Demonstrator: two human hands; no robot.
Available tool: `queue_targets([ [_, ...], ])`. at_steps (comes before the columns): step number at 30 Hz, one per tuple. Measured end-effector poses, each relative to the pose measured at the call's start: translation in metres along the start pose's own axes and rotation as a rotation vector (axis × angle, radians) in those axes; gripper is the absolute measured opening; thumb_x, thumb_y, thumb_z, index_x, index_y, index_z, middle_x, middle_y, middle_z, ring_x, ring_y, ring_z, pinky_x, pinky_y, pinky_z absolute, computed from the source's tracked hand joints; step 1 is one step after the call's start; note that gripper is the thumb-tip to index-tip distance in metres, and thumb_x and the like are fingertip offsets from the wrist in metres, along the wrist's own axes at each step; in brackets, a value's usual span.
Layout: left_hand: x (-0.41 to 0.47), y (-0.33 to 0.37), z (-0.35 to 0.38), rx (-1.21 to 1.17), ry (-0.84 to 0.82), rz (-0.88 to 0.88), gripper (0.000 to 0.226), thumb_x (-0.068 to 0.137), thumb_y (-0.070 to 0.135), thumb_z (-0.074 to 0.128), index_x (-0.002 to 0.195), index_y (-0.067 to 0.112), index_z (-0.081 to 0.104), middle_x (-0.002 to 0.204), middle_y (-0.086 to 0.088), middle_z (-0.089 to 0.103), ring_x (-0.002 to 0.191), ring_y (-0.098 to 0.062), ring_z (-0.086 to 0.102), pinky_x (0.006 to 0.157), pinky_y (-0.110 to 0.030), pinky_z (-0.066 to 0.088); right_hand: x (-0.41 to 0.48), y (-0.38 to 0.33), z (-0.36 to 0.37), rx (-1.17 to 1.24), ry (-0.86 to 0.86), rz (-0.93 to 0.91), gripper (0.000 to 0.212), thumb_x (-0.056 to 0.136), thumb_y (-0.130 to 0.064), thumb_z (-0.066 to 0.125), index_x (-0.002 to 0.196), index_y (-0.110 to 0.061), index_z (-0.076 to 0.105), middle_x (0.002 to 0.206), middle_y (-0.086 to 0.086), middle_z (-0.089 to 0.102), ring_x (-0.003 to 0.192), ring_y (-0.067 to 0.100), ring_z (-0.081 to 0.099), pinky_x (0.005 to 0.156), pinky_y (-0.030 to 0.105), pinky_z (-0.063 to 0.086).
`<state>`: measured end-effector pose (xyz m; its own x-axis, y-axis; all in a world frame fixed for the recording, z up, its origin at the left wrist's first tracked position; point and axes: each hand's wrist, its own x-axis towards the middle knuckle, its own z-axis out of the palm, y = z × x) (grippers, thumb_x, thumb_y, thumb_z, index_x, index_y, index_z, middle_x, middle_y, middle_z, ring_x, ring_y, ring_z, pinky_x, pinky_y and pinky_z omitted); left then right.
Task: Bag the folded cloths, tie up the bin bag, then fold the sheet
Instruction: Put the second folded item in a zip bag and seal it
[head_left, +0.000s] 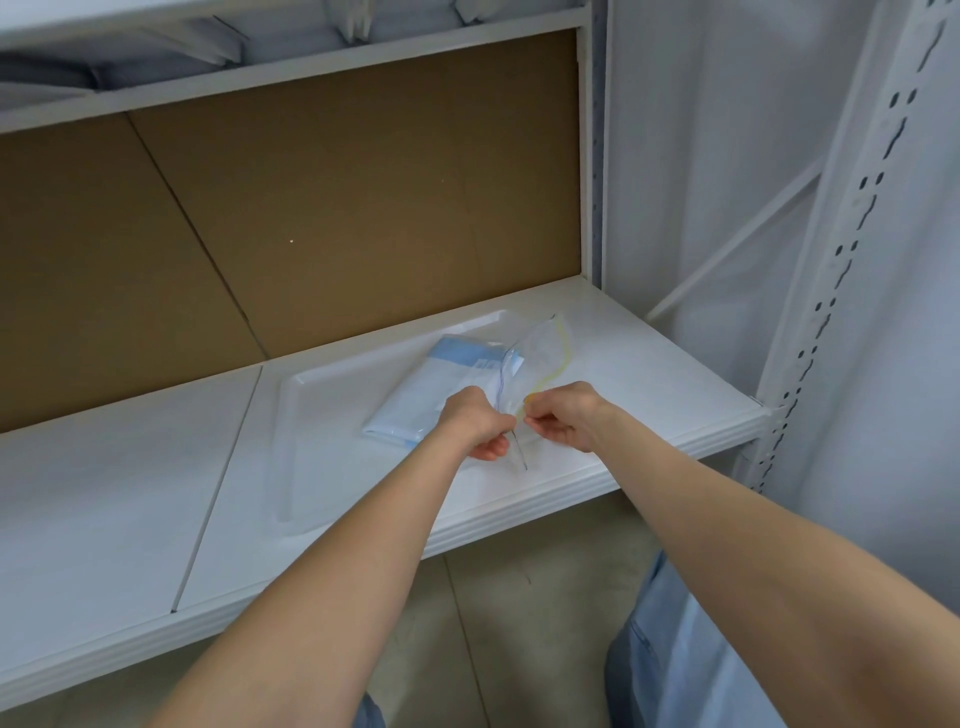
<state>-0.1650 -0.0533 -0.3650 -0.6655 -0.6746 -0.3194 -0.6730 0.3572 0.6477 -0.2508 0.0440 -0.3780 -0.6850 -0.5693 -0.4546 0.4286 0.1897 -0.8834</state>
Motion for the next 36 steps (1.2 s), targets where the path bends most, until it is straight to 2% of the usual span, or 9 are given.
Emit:
queue_targets([
  [4,0.002,0.0,-0.003,0.021,0.085,0.031,0.017,0.086,0.012,0.057,0.092,-0.002,0.065,0.06,-0.007,0.066,0.048,-0.012,0.062,0.046,-0.021,0.053,0.0,-0.004,0.001,-0.009,0.074,0.019,0.012,0.095,0.004,0.044,0.087,0.0,0.052,0.067,0.014,0.062,0.031,0.009,0.057,0.039,0.015,0.048],
  [9,0.002,-0.001,-0.016,0.038,0.237,0.05,0.013,0.087,0.01,0.054,0.096,0.002,0.058,0.072,-0.01,0.069,0.045,-0.015,0.062,0.049,-0.023,0.054,0.003,-0.01,-0.002,0.125,0.122,0.096,0.022,0.101,-0.002,0.035,0.081,-0.003,0.046,0.078,0.017,0.069,0.052,0.019,0.067,0.06,0.019,0.054],
  [12,0.002,-0.001,-0.024,0.048,0.34,0.058,0.016,0.087,0.01,0.054,0.102,0.005,0.055,0.094,-0.011,0.064,0.051,-0.024,0.062,0.041,-0.025,0.05,0.008,-0.011,-0.004,0.183,0.137,0.167,0.038,0.102,-0.007,0.034,0.068,-0.005,0.05,0.099,0.01,0.073,0.045,0.015,0.062,0.04,0.017,0.047],
  [19,-0.002,0.008,-0.027,-0.033,0.41,0.098,0.015,0.092,0.012,0.047,0.106,0.008,0.052,0.095,-0.004,0.05,0.067,-0.032,0.065,0.065,-0.038,0.06,0.004,-0.017,-0.006,0.002,0.241,0.129,0.024,0.096,-0.001,0.05,0.072,-0.003,0.049,0.069,0.013,0.062,0.052,0.02,0.06,0.047,0.021,0.05],
  [23,-0.003,0.012,-0.027,-0.087,0.471,0.178,0.008,0.09,0.013,0.044,0.095,0.014,0.05,0.079,0.001,0.05,0.056,-0.02,0.056,0.064,-0.038,0.059,0.004,-0.018,-0.008,-0.242,0.276,0.002,0.012,0.093,0.004,0.044,0.085,-0.004,0.048,0.09,0.018,0.063,0.037,0.02,0.059,0.033,0.02,0.048],
  [25,-0.004,0.015,-0.028,-0.149,0.412,0.224,0.008,0.089,0.013,0.045,0.091,0.014,0.053,0.074,0.001,0.053,0.059,-0.019,0.057,0.051,-0.03,0.054,0.004,-0.018,-0.009,-0.413,0.286,-0.021,0.006,0.092,0.001,0.045,0.095,-0.003,0.05,0.092,0.017,0.062,0.042,0.018,0.062,0.036,0.02,0.046],
  [29,-0.008,0.009,-0.034,-0.276,-0.09,0.304,0.012,0.092,0.027,0.056,0.09,0.016,0.059,0.068,-0.001,0.062,0.051,-0.012,0.045,0.046,-0.022,0.048,0.01,-0.017,-0.018,-0.841,0.443,-0.22,0.044,0.087,-0.011,0.06,0.127,-0.009,0.04,0.12,0.012,0.049,0.105,0.032,0.058,0.073,0.032,0.043],
  [32,0.013,-0.004,-0.039,-0.267,0.048,0.297,0.021,0.092,0.035,0.057,0.096,0.016,0.063,0.081,-0.001,0.065,0.066,-0.015,0.053,0.056,-0.025,0.053,0.009,-0.024,-0.009,-0.945,0.36,-0.376,0.027,0.088,-0.02,0.063,0.114,-0.012,0.06,0.114,0.009,0.057,0.102,0.03,0.06,0.075,0.029,0.044],
  [36,0.046,-0.029,-0.051,0.029,0.369,0.138,0.036,0.089,0.025,0.058,0.124,0.014,0.055,0.122,-0.009,0.06,0.115,-0.027,0.056,0.096,-0.033,0.047,0.024,-0.023,0.006,-0.794,0.077,-0.227,0.014,0.085,-0.004,0.061,0.072,-0.007,0.059,0.072,0.004,0.057,0.066,0.02,0.061,0.062,0.024,0.052],
])
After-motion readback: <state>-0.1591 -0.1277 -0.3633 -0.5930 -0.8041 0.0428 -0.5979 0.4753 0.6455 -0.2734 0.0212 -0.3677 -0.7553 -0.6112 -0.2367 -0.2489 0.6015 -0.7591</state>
